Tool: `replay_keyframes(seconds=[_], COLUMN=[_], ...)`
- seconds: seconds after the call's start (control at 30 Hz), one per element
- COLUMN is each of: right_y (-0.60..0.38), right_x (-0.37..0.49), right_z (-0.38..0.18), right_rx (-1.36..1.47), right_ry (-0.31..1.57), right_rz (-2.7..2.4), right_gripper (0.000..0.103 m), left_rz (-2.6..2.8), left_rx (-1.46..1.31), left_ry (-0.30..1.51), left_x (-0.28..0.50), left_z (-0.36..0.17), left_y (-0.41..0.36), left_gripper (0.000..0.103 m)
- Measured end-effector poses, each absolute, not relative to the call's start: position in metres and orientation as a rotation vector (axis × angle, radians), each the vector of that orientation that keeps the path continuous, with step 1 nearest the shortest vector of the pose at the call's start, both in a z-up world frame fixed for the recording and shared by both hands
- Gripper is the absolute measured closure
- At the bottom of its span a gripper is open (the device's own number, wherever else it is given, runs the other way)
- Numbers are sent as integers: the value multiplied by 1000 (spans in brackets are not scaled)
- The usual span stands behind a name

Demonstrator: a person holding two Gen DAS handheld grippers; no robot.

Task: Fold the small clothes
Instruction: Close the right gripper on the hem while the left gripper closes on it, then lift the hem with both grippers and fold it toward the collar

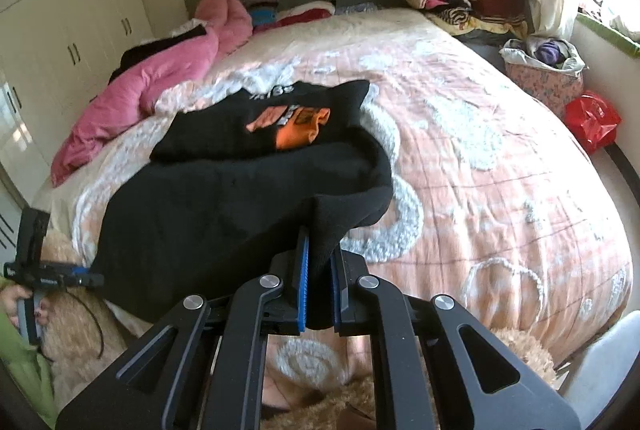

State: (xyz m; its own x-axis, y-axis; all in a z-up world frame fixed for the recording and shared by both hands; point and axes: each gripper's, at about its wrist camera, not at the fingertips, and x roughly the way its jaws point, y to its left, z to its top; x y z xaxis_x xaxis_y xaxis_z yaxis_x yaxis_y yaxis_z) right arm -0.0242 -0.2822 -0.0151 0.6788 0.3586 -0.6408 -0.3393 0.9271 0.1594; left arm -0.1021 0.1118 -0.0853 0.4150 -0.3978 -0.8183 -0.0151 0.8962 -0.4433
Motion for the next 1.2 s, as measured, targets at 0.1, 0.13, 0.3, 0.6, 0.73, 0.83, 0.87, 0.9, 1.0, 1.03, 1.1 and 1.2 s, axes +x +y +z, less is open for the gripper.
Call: replay_keyframes(seconds=[0.1, 0.13, 0.3, 0.6, 0.73, 0.83, 0.87, 0.9, 1.0, 1.03, 1.1, 1.2], right_y=[-289, -291, -292, -287, -287, -288, -289, -290, -294, -295, -292, -290], right_x=[-21, -22, -19, -5, 8, 17, 20, 23, 33, 36, 41, 51], right_z=[-12, -12, -6, 14, 24, 28, 30, 33, 38, 40, 45, 53], right_rx=[61, 66, 71, 93, 117, 133, 138, 144, 179, 180, 159, 149], right_ry=[718, 718, 707, 648, 622, 610, 606, 600, 599, 593, 584, 569], right_rz=[381, 376, 373, 386, 384, 378, 374, 369, 379, 379, 369, 361], right_gripper=[96, 96, 96, 96, 96, 96, 96, 96, 96, 96, 96, 96], left_rz=[-262, -265, -256, -231, -205, -188, -181, -177, -173, -174, -177, -170], left_rx=[-408, -409, -417, -401, -400, -399, -396, -393, -398, -397, -390, -379], left_ry=[1107, 1100, 1051, 893, 830, 802, 792, 784, 747, 733, 708, 673], left_x=[-103, -103, -97, -76, -63, -55, -51, -48, -38, -34, -28, -16], left_z=[-79, -77, -65, -16, 4, 14, 18, 22, 33, 38, 47, 59], left_y=[111, 111, 118, 140, 149, 155, 156, 159, 165, 166, 166, 167], left_gripper=[95, 97, 100, 100, 101, 101, 101, 101, 101, 101, 101, 101])
